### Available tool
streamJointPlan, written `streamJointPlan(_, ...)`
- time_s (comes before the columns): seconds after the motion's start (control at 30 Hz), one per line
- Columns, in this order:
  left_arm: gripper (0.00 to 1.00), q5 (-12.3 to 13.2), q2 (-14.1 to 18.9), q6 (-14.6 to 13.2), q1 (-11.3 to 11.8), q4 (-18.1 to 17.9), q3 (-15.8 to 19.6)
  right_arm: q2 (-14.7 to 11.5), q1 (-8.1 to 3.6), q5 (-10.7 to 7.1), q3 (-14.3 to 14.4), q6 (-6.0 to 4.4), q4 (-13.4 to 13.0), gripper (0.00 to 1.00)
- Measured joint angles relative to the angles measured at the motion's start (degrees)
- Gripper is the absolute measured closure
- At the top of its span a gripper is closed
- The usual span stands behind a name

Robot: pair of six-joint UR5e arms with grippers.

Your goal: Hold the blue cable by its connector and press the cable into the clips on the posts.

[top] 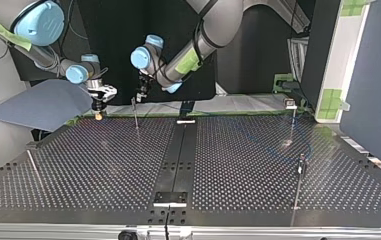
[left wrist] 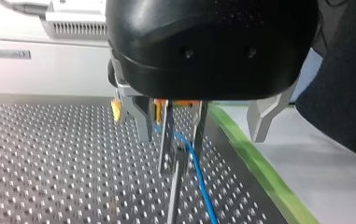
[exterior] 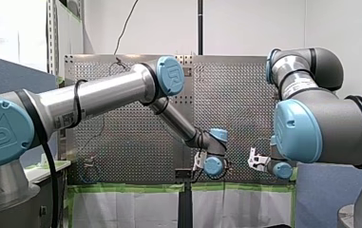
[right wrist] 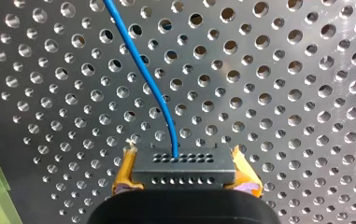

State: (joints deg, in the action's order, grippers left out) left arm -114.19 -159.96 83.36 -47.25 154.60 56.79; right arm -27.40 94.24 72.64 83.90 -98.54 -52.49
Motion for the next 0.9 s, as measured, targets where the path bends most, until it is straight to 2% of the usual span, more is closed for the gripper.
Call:
streamJointPlan(0.27,0.0,0.4,0.0,1.2,-1.1,-0.4,-0.2,0.1,0.02,-0.03,0.0,-0.2,0.0,1.0)
streamJointPlan(0.9,0.0,0.0,0.0,2.1,-1.2,-0.5,-0.1,0.3,0.02,-0.03,0.0,-0.34,0.1,1.0)
